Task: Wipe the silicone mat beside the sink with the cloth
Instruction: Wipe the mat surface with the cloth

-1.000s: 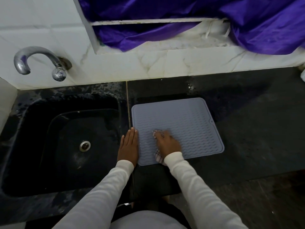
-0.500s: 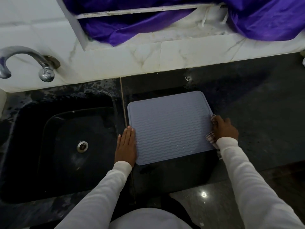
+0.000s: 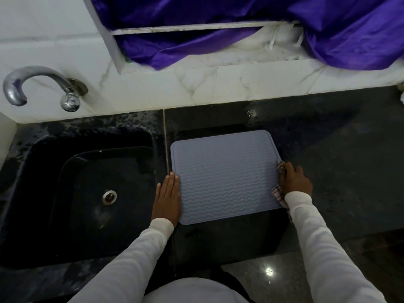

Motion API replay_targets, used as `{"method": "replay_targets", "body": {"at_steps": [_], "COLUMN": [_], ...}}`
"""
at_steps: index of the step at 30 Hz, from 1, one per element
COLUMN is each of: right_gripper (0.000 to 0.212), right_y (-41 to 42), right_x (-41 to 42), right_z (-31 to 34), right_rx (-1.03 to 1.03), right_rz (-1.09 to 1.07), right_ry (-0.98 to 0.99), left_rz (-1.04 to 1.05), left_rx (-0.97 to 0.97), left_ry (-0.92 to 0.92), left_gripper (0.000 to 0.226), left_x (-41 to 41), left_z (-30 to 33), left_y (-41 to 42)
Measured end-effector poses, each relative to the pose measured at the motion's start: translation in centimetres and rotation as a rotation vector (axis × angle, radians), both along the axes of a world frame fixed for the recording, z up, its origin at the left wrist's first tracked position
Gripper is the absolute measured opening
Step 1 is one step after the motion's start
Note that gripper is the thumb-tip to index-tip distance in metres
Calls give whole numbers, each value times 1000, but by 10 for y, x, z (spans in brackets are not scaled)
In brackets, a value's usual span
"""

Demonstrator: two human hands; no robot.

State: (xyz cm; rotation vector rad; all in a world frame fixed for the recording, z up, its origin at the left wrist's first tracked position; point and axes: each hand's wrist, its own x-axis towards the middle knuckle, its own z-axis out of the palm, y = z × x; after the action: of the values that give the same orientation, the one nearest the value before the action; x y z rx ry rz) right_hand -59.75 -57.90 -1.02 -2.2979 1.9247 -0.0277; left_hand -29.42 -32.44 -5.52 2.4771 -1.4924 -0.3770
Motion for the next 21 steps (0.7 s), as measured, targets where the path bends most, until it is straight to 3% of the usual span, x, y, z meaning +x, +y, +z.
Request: {"method": "replay_targets", "body": {"at_steps": [5,10,15,21], "right_gripper": [32,25,30,40], "right_y": [26,106,181,164], "right_x": [46,149,215,192], "right_z": [24,21,-7,-2], "right_rx": [-33,63,108,-42], "right_rz": [97,433,569,611], "right_ry": [-125,-329,-57,3], "left_rz": [11,25,7,-1], "left_rx": [-9,12,63,56], "left_ry": [-7,9,-29,-48], "left_gripper": [54,56,65,58], "left_x": [2,3,2,2], "left_z": [-2,-3,-3,-3], "left_y": [0,2,1,1]}}
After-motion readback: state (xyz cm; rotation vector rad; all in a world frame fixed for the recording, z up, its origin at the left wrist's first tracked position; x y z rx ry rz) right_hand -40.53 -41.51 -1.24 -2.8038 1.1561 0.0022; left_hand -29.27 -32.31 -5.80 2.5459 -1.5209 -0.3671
